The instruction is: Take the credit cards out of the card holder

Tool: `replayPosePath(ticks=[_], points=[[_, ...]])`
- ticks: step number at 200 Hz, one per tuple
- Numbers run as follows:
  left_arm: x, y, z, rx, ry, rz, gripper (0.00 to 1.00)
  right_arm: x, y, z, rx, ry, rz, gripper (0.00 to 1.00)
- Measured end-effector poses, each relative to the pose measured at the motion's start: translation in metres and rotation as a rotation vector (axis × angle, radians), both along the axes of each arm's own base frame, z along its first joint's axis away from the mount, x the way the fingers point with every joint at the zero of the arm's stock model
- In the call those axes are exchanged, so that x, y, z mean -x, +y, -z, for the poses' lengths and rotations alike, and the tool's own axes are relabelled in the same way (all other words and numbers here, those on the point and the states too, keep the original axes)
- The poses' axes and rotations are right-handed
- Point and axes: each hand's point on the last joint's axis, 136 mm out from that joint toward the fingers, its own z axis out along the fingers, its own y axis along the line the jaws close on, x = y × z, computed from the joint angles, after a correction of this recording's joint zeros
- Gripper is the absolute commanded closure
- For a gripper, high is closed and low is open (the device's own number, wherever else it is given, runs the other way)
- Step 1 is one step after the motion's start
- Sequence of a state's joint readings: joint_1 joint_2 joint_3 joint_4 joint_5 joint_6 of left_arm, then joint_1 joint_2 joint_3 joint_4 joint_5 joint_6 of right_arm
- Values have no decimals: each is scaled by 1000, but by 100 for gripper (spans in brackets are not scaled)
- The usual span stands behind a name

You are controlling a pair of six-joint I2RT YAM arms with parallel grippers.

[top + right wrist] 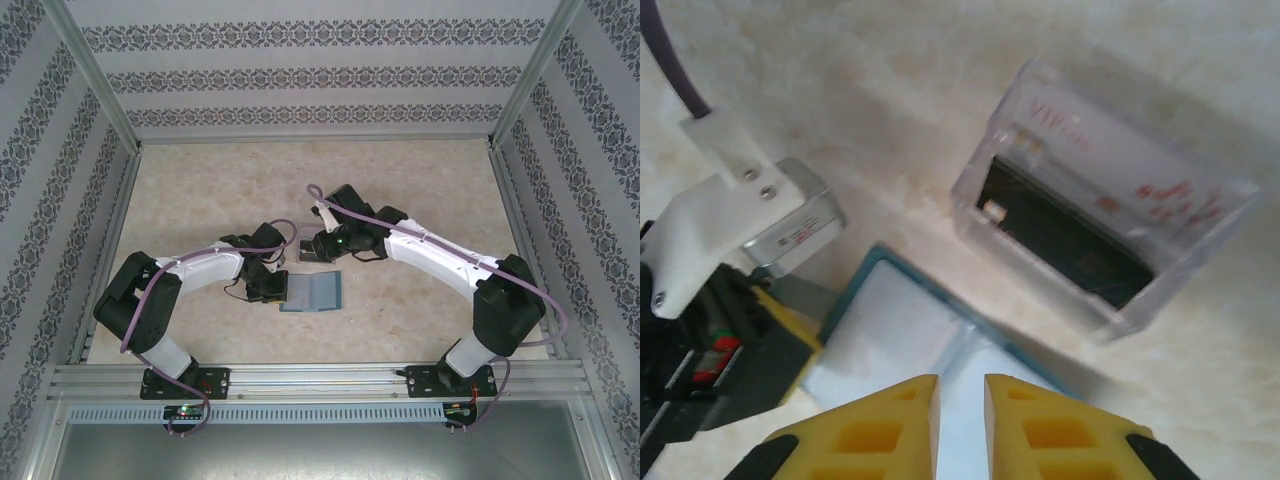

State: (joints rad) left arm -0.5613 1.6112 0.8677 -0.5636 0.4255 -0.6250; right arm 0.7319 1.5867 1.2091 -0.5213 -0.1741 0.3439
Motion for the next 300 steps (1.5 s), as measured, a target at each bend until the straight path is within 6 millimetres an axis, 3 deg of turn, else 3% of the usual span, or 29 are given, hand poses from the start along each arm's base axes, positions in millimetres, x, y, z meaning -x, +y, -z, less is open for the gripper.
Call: replayPosePath(ticks=[59, 98, 138, 211, 273, 300], points=[[0, -1, 2, 4, -3, -9, 97, 39, 30, 45, -86, 239, 131, 80], [0, -1, 4, 13, -10, -8, 99, 48, 50, 79, -89, 333, 170, 84], [2, -1, 4, 30, -20, -14, 99, 54, 63, 100, -86, 384, 187, 89], [3, -1, 5, 42, -33, -28, 100, 54, 70, 116, -87, 421, 216, 88], [3, -1, 5, 43, -34, -27, 100, 51, 60, 116, -8, 378, 241, 75], [3, -1, 5, 43, -34, -28, 100, 52, 53, 115, 64, 341, 237, 65]])
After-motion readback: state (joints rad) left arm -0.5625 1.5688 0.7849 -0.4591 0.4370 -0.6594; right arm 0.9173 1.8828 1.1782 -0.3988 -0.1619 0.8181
